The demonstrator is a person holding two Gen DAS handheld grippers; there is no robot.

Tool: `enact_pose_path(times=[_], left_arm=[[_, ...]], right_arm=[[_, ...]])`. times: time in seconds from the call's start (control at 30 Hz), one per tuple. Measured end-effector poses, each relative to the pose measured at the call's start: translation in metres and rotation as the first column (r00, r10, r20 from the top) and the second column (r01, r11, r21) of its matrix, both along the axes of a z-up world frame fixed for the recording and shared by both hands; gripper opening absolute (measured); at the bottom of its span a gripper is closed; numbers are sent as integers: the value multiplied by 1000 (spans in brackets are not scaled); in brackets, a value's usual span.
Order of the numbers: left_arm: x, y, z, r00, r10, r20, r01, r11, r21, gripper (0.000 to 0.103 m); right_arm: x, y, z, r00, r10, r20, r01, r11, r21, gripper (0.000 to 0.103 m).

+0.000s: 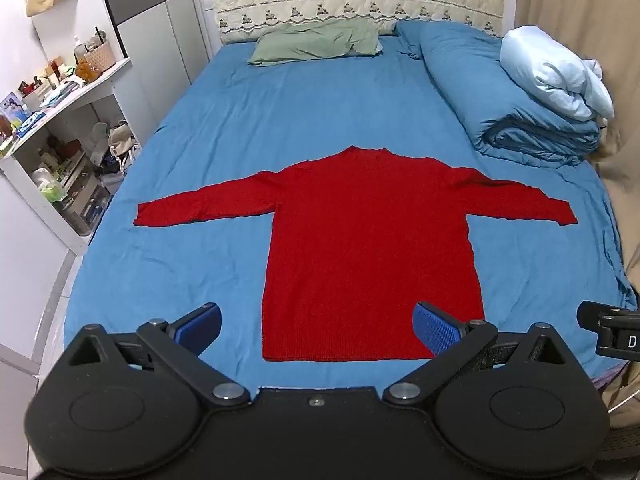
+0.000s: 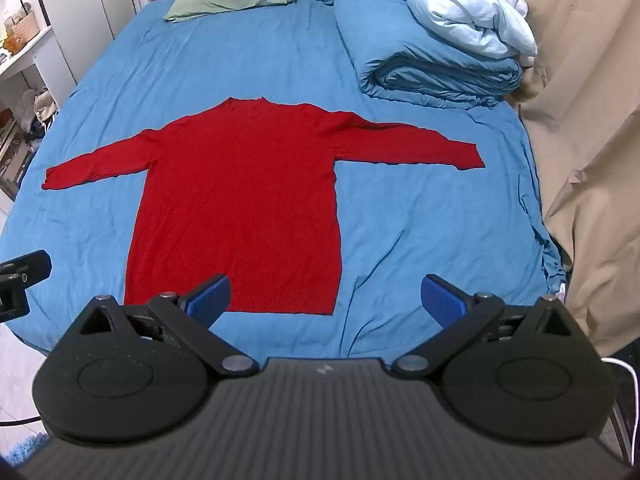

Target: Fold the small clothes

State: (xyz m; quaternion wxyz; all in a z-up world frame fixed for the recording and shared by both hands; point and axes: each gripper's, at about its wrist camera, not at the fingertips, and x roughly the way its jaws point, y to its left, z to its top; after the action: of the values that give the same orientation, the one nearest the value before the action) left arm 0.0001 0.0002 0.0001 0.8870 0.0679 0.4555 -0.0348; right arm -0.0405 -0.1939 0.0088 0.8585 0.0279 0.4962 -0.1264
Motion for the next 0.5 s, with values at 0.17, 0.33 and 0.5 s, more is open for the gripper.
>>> enact_pose_path(times=[0.17, 0.33, 0.5], left_arm=[[-1, 1, 0, 1000, 1, 7, -1, 1000, 2, 103], [-4, 6, 1, 1000, 1, 4, -1, 1000, -1, 103], [-4, 7, 1, 1000, 2, 9, -2, 1000, 0, 103]], right_arm=[[-2, 1, 0, 1000, 3, 4, -3, 1000, 0, 103], [-2, 0, -1, 1000, 5, 5, -5, 1000, 1, 103], [-2, 1, -1, 1000, 6, 7, -6, 1000, -1, 103]])
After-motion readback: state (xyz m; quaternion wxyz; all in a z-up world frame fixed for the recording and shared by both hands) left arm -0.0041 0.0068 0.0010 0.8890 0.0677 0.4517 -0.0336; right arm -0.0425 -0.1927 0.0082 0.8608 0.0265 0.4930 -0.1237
